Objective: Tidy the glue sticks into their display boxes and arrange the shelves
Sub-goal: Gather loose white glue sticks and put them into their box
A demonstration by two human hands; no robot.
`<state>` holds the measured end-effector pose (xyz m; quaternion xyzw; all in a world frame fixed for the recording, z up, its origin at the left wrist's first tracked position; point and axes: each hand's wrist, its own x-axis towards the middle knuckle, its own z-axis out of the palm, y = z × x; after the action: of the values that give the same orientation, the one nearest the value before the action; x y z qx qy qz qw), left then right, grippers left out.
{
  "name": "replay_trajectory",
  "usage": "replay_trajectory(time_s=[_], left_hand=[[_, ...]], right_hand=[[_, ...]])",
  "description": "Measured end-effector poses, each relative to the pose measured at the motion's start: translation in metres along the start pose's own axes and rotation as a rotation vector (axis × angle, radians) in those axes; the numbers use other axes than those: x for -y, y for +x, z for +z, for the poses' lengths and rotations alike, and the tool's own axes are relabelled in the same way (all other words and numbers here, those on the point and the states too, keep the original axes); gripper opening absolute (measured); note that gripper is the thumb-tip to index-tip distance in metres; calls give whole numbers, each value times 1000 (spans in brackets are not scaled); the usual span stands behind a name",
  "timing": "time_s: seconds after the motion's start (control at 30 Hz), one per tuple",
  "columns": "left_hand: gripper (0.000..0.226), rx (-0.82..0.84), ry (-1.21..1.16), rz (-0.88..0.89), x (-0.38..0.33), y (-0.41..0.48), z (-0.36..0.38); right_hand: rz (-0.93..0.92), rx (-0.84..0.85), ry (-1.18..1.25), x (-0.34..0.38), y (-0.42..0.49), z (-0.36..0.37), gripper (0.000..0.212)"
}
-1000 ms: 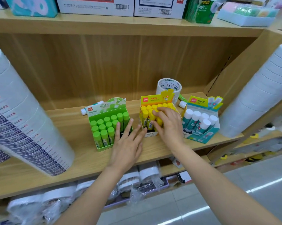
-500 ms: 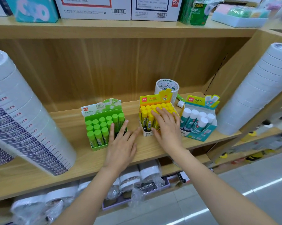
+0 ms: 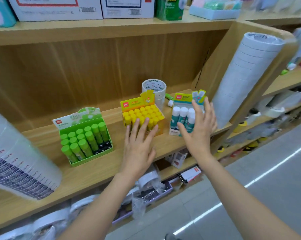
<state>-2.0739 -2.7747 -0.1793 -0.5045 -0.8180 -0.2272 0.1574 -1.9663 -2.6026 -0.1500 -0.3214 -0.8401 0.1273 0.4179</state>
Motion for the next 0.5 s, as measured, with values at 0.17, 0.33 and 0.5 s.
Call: replay_trajectory(time_s=[0.17,0.33,0.5], left_hand=[[78,74,144,-67,-18,30,22],[75,36,248,-166,-23,36,34],[68,-46,278,-260,-29,31,35]], right_hand=[[163,324,240,-47,13,-6,79],[35,420,283,-56,22,3,65],[-91,504,332,-58,33,19,66]])
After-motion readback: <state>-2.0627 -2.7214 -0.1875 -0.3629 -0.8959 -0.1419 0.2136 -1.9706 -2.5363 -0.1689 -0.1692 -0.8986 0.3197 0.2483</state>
